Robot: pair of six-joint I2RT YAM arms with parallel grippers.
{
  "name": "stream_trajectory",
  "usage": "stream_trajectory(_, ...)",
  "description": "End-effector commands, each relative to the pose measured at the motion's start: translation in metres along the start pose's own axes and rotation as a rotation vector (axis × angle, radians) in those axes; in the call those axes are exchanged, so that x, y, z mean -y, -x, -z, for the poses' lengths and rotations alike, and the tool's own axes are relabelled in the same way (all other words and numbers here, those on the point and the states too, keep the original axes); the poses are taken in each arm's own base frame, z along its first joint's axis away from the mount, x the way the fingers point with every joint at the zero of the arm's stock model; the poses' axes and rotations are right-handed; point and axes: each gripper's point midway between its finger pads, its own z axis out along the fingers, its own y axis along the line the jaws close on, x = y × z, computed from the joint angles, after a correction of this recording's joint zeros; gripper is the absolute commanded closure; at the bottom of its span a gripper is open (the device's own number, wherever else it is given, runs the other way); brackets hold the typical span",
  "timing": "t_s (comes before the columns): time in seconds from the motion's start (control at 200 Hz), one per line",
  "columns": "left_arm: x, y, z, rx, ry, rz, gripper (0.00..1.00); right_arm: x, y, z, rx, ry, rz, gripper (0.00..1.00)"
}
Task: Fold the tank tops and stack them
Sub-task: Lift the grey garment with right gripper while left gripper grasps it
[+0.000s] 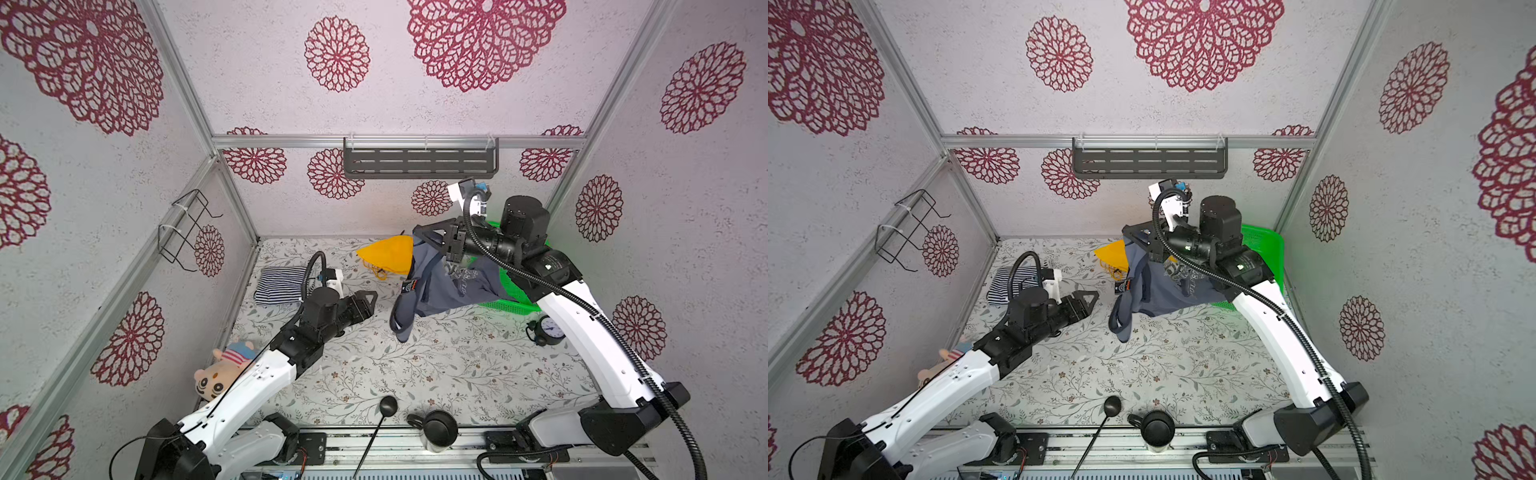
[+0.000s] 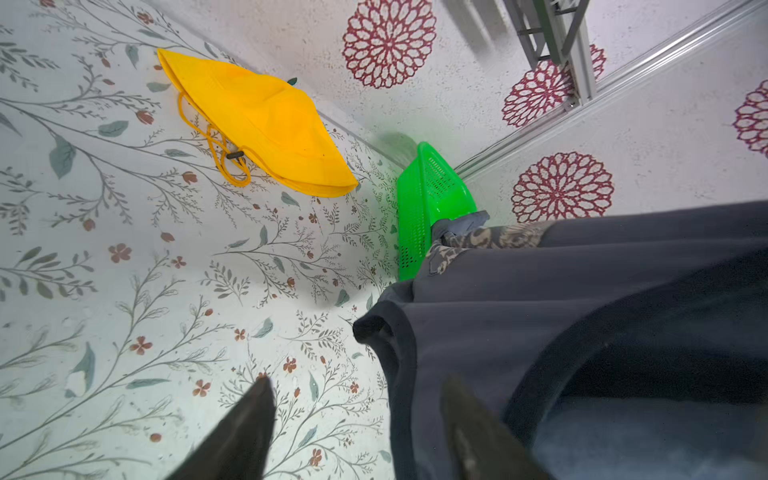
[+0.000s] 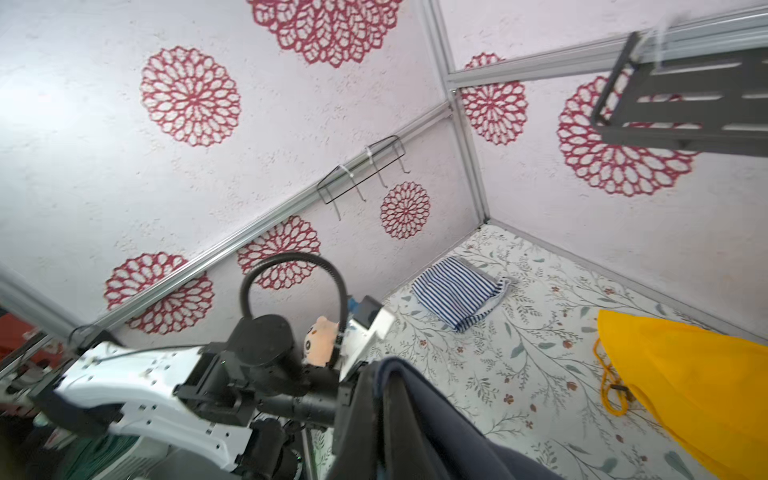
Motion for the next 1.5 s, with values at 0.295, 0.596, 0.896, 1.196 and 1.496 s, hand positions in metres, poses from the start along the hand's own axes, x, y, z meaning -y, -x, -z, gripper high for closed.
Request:
stream_trajectory(0.295, 0.040, -0.061, -0.003, -0.132, -0.187, 0.019, 0.02, 0.065, 0.014, -0.006, 0.112, -0.292, -0.044, 1.00)
stream_trajectory(0.596, 0.051, -0.101, -0.073, -0.259, -0.070, -0.082, 0.02, 0.066, 0.010, -0.005, 0.095, -0.302, -0.039, 1.00)
stream_trajectory(0.896, 0.063, -0.103, -0.113, -0.307, -0.022, -0.135, 0.29, 0.062, 0.008, 0.007, 0.085, -0.328, -0.011, 1.00)
stream_trajectory(1.196, 0.053, -0.074, -0.081, -0.240, 0.067, -0.174, 1.00, 0.086, 0.001, 0.017, 0.081, -0.382, -0.027, 1.00)
stream_trajectory(1.496, 0.054, 0.001, -0.010, -0.109, 0.113, -0.244, 1.00, 0.125, 0.003, 0.034, 0.073, -0.431, -0.028, 1.00)
